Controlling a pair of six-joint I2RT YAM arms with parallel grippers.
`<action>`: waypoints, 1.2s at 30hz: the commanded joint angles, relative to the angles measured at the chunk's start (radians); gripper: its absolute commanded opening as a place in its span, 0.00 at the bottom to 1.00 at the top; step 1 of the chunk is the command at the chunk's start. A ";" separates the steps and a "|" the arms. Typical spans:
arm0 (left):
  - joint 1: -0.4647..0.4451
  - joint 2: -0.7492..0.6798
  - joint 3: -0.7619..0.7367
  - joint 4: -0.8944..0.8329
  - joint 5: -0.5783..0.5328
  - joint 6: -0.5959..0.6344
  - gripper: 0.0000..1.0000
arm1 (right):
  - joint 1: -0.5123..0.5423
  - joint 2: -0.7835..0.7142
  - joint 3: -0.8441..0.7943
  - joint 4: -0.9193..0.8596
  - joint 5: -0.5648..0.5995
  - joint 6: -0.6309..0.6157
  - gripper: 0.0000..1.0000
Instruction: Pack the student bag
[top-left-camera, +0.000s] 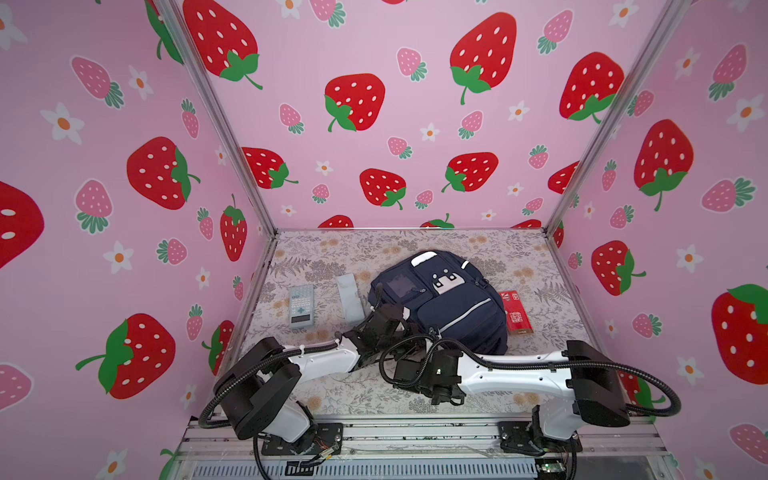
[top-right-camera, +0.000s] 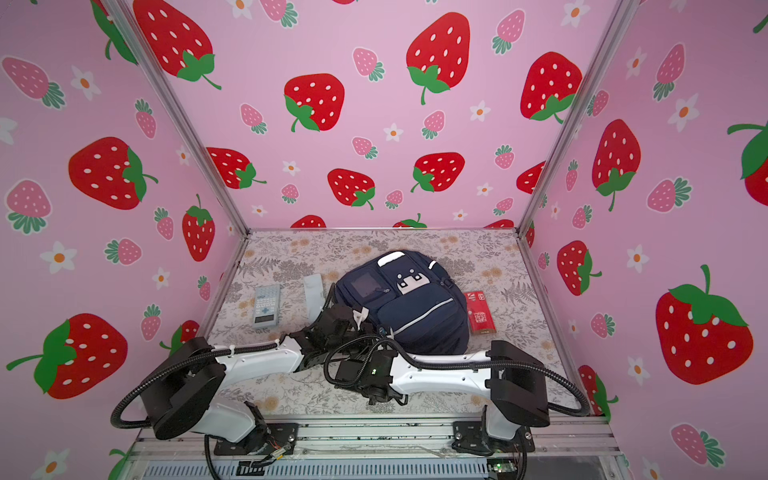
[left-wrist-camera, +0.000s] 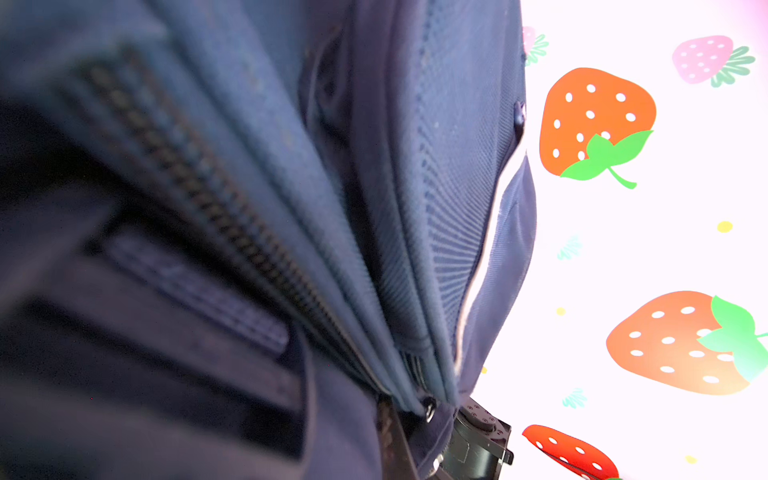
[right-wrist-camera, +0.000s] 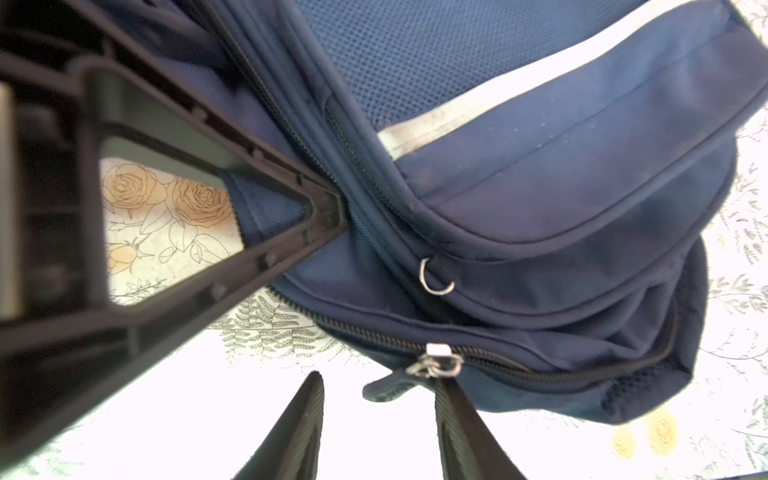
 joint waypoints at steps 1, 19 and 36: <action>-0.009 -0.019 0.063 0.124 0.064 0.004 0.00 | -0.011 0.010 -0.016 -0.023 0.021 0.042 0.43; -0.006 -0.013 0.042 0.134 0.064 0.006 0.00 | -0.084 -0.039 -0.085 -0.026 0.042 0.062 0.10; 0.165 -0.059 0.031 -0.076 0.040 0.097 0.00 | -0.078 -0.218 -0.171 -0.044 0.028 0.034 0.00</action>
